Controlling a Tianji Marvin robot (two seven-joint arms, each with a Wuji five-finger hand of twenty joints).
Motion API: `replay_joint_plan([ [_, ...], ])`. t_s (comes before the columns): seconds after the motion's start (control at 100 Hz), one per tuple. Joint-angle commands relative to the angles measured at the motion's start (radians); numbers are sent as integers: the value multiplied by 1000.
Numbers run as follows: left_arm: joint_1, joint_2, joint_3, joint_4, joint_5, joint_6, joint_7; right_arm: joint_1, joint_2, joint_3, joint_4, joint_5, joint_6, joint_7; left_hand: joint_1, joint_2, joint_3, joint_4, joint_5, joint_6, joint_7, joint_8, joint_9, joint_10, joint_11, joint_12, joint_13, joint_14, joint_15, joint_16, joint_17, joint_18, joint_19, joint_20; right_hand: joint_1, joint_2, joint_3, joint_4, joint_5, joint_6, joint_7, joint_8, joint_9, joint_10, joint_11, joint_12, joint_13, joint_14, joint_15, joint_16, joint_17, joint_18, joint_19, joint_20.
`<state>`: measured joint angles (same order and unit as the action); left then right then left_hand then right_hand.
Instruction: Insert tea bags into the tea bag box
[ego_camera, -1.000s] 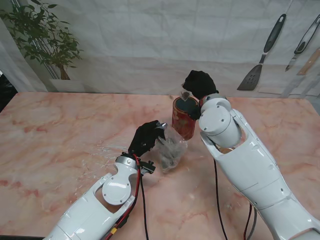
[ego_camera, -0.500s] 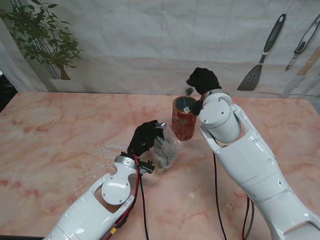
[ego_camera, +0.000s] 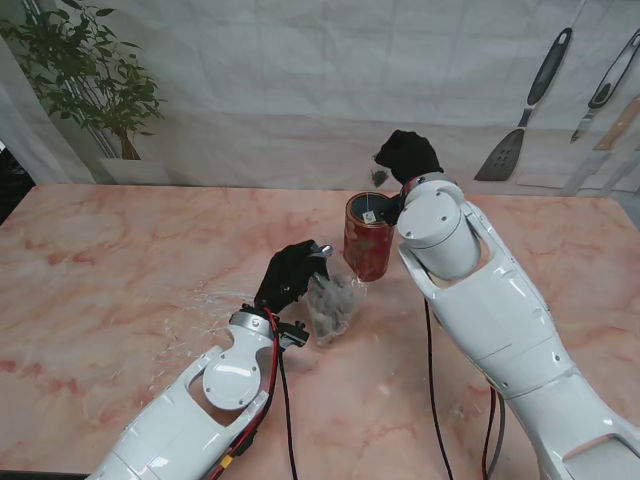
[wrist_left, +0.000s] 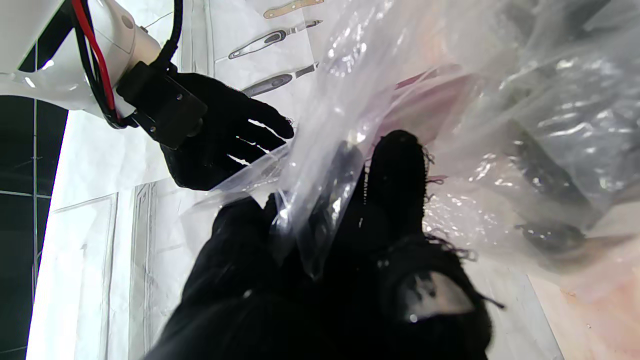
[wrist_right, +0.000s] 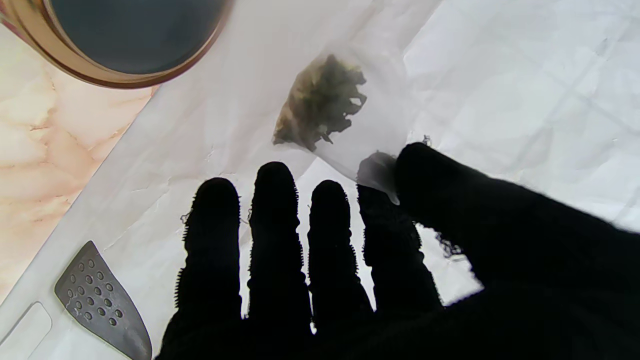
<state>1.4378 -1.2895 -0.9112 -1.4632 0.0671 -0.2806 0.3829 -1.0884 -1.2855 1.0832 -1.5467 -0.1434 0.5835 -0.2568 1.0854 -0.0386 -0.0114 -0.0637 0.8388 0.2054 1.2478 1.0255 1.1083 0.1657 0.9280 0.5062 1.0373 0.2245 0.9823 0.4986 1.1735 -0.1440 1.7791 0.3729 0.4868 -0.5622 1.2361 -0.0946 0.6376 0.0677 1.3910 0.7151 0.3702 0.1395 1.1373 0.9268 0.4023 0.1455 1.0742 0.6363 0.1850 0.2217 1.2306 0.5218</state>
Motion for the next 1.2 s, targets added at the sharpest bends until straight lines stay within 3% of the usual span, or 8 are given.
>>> replay_joint_plan([
  [0.0, 1, -1, -1, -8, -4, -1, -14, 7, -9, 0, -3, 1, 3, 6, 46, 56, -1, 25, 14, 84, 73, 9, -20, -34, -22, -20, 91, 161, 120, -6, -108, 110, 59, -20, 22, -17, 36, -28, 14, -9, 23, 6, 8, -17, 16, 15, 4, -24, 25, 10, 3, -6, 15, 16],
  [0.4, 5, 0, -6, -10, -6, 0, -14, 25, -20, 10, 39, 31, 8, -11, 46, 56, -1, 25, 16, 84, 73, 9, -19, -35, -22, -20, 90, 161, 119, -6, -108, 110, 59, -20, 25, -19, 34, -29, 14, -11, 21, 5, 10, -18, 15, 17, 5, -24, 26, 13, 1, -7, 12, 18],
  [0.58, 4, 0, -5, -9, -9, -2, -17, 21, -7, 15, 57, 35, 19, 34, 46, 56, -1, 25, 15, 83, 72, 9, -20, -34, -21, -20, 90, 160, 120, -6, -108, 110, 59, -20, 25, -23, 25, -31, 16, -18, 3, -10, 12, -18, 14, 18, 7, -25, 26, 13, 4, -8, 12, 20],
  [0.77, 4, -1, -4, -7, -10, -2, -17, 19, 0, 17, 101, 52, 12, 69, 46, 56, -1, 25, 15, 84, 73, 10, -20, -34, -21, -20, 91, 161, 120, -6, -108, 110, 59, -20, 56, -41, -10, -72, 45, -37, -60, -105, 35, -23, 15, 21, 21, -24, 30, 17, 6, -4, 13, 26],
  [0.83, 4, -1, -4, -8, -8, -2, -15, 19, -6, 17, 117, 62, 12, 58, 47, 55, -1, 25, 16, 84, 73, 10, -19, -34, -21, -20, 91, 161, 120, -6, -108, 110, 59, -20, 68, -53, -32, -96, 68, -43, -78, -200, 56, -28, 23, 29, 35, -24, 39, 24, 11, -1, 13, 30],
  [0.98, 4, -1, -5, -11, -1, 0, -10, 23, -11, 16, 132, 68, 32, 54, 46, 56, -1, 25, 15, 84, 73, 9, -19, -34, -21, -20, 91, 162, 120, -6, -108, 110, 59, -20, 63, -59, -75, -135, 76, -49, -111, -318, 54, -34, 31, 38, 37, -25, 50, 31, 9, 0, 12, 32],
  [1.08, 4, -1, -6, -12, 1, -1, -8, 24, -8, 13, 127, 52, 57, 60, 45, 56, -1, 25, 15, 83, 73, 10, -18, -36, -21, -20, 93, 159, 121, -6, -108, 110, 59, -20, -27, -92, -68, -136, 37, -49, -154, -363, 23, -31, 29, 40, 16, -27, 45, 32, -6, -4, 5, 32],
  [1.19, 5, -1, -7, -12, 2, -1, -8, 27, 5, 9, 115, 23, 85, 97, 46, 55, -1, 25, 16, 84, 73, 10, -19, -36, -21, -20, 92, 160, 120, -6, -108, 110, 59, -20, -181, -25, -82, -65, 32, -29, -322, -332, -12, -22, 20, 51, -12, -25, 37, 43, -32, -6, -11, 37],
])
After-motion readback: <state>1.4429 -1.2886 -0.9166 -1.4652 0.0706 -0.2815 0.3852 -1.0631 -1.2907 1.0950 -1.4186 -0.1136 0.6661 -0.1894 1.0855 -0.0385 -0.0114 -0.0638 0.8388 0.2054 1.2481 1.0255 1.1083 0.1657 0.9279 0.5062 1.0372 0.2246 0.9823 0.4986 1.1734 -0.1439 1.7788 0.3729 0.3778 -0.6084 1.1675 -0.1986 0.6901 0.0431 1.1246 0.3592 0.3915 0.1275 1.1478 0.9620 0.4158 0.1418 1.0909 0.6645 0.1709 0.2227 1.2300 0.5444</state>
